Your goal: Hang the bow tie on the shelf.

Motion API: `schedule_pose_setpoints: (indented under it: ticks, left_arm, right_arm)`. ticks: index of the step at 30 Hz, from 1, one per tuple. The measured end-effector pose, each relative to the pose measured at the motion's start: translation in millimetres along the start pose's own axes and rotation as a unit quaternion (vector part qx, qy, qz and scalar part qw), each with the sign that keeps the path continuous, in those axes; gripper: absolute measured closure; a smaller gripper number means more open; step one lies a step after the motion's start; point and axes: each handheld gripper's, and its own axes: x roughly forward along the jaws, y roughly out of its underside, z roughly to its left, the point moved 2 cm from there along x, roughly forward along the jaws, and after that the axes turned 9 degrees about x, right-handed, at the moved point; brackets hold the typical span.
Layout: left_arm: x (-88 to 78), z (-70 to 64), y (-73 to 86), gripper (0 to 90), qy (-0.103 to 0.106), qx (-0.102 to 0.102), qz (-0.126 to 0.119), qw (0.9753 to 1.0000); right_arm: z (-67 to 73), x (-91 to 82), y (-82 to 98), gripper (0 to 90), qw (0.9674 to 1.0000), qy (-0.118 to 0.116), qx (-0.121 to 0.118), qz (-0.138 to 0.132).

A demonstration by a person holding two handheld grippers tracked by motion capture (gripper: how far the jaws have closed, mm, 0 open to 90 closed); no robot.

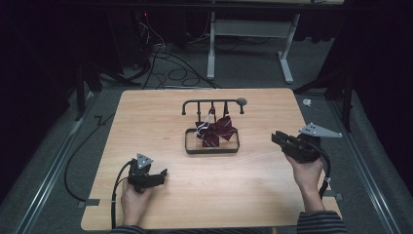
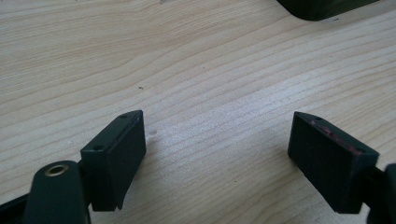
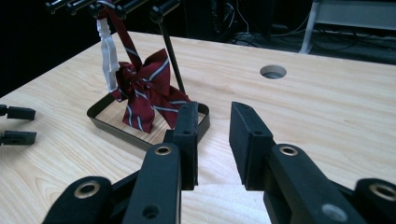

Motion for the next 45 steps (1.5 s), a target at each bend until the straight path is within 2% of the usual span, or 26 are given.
schedule_pose_setpoints:
  ticks: [17, 27, 45]
  left_arm:
    - [0.1, -0.2, -0.1, 19.8, -0.001, -0.001, -0.001, 1.0]
    - [0.1, -0.1, -0.1, 19.8, -0.001, -0.001, -0.001, 1.0]
    - [0.1, -0.2, -0.1, 19.9, -0.001, -0.001, -0.001, 1.0]
  right_arm:
    - [-11.8, -4.7, 32.1, 74.4, 0.9998, 0.003, 0.018, 0.006]
    - [-14.4, -1.9, 43.4, 74.3, 0.9996, 0.001, 0.026, 0.013]
    - [-11.5, 26.1, 69.6, 74.0, 0.9985, 0.004, 0.025, 0.049]
